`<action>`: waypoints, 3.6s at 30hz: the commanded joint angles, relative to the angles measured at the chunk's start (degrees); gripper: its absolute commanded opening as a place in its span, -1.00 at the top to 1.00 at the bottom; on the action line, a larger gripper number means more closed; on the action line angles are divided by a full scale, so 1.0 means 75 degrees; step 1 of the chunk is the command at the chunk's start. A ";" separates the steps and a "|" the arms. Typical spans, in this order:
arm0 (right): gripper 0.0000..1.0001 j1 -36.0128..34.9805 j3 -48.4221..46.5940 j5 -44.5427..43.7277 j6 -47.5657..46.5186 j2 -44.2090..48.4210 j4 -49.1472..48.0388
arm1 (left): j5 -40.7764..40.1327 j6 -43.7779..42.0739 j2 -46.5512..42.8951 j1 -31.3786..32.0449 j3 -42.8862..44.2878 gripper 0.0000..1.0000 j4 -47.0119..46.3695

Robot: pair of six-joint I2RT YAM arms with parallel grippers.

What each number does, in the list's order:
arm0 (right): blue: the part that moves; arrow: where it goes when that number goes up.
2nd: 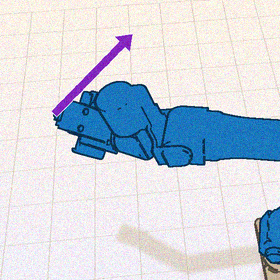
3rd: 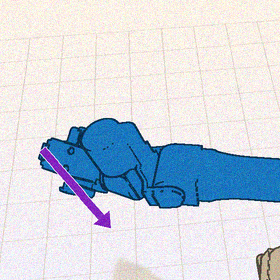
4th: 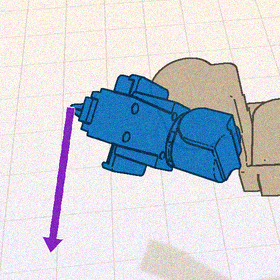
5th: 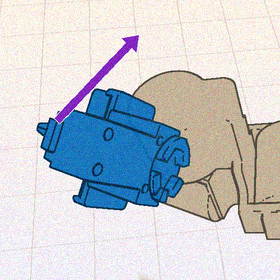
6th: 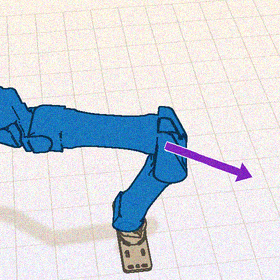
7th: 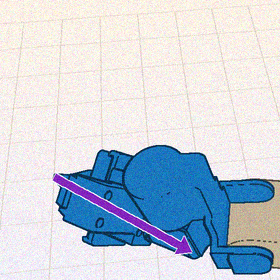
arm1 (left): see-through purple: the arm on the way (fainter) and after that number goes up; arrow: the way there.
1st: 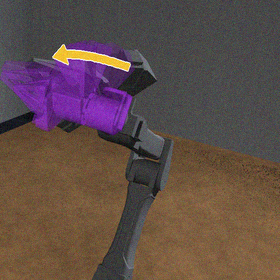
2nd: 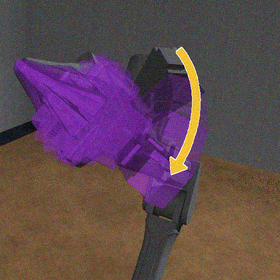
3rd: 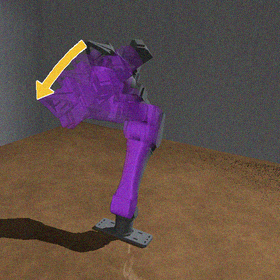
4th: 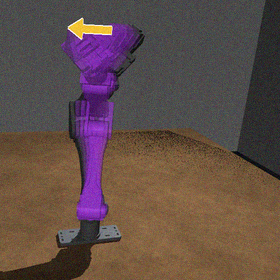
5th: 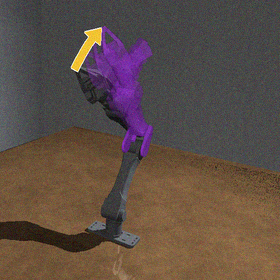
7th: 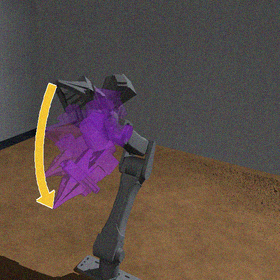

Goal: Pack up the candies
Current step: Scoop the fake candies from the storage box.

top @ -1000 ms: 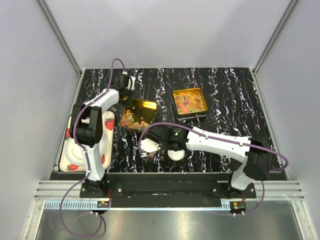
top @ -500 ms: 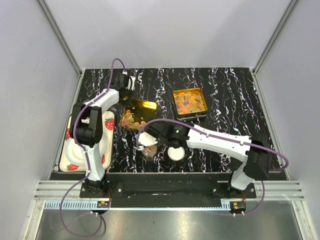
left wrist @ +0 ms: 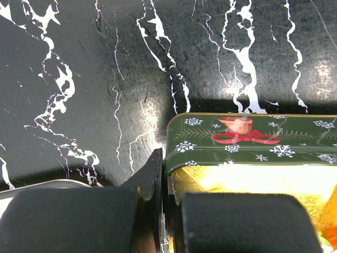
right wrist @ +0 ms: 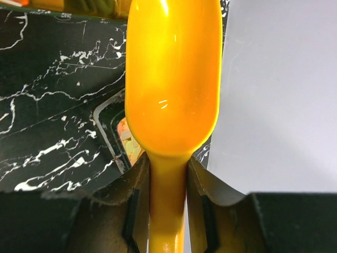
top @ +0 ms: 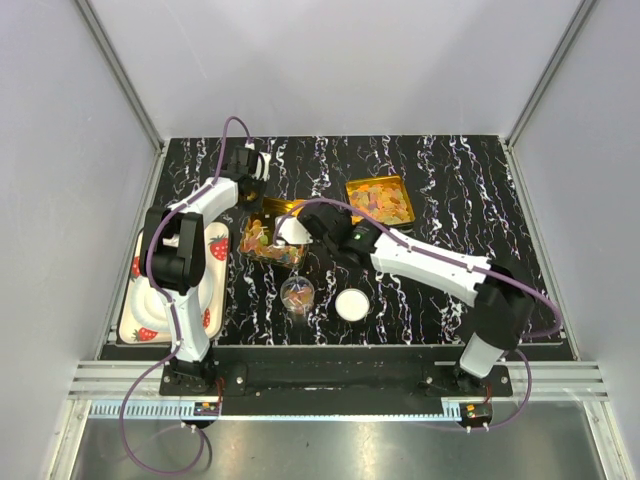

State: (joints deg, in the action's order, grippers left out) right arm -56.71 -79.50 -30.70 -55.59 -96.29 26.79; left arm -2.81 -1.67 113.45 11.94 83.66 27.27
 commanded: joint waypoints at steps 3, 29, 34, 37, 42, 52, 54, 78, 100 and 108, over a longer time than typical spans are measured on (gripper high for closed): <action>1.00 0.0026 -0.0344 -0.0196 -0.0544 -0.0461 -0.1110 | -0.0036 -0.0117 -0.0009 -0.0046 0.0295 1.00 -0.0354; 1.00 0.0014 -0.2700 -0.0524 -0.1658 -0.3485 -0.0572 | 0.0234 -0.0035 -0.0291 -0.0046 0.0014 1.00 -0.0741; 1.00 -0.0009 -0.2817 -0.0501 -0.1658 -0.3661 -0.0489 | 0.0245 -0.0035 -0.0314 -0.0046 -0.0021 1.00 -0.0764; 1.00 -0.0021 -0.2852 -0.0512 -0.1658 -0.3755 -0.0478 | 0.0234 -0.0023 -0.0326 -0.0046 -0.0021 1.00 -0.0764; 1.00 -0.0068 -0.2946 -0.0501 -0.1646 -0.3883 -0.0466 | 0.0257 -0.0023 -0.0314 -0.0034 -0.0033 1.00 -0.0776; 1.00 -0.0232 -0.3134 -0.0395 -0.1541 -0.4130 -0.0454 | 0.0292 -0.0023 -0.0337 -0.0034 -0.0045 1.00 -0.0776; 1.00 -0.0267 -0.3134 -0.0372 -0.1506 -0.4153 -0.0454 | 0.0281 -0.0035 -0.0349 -0.0046 -0.0033 1.00 -0.0776; 1.00 -0.0478 -0.3157 0.0331 -0.0510 -0.4071 -0.0431 | 0.0316 -0.0035 -0.0373 -0.0046 -0.0068 1.00 -0.0800; 1.00 -0.0478 -0.3194 0.0436 0.0429 -0.4259 -0.0723 | 0.0304 -0.0035 -0.0396 -0.0034 -0.0092 1.00 -0.0811; 1.00 -0.0548 -0.2080 0.0659 -0.0462 -0.3767 -0.1556 | 0.0281 -0.0058 -0.0337 -0.0046 -0.0068 1.00 -0.0800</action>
State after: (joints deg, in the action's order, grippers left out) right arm -59.68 -97.78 -29.76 -55.88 -128.51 16.40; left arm -1.26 -1.69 113.43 11.73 83.07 24.77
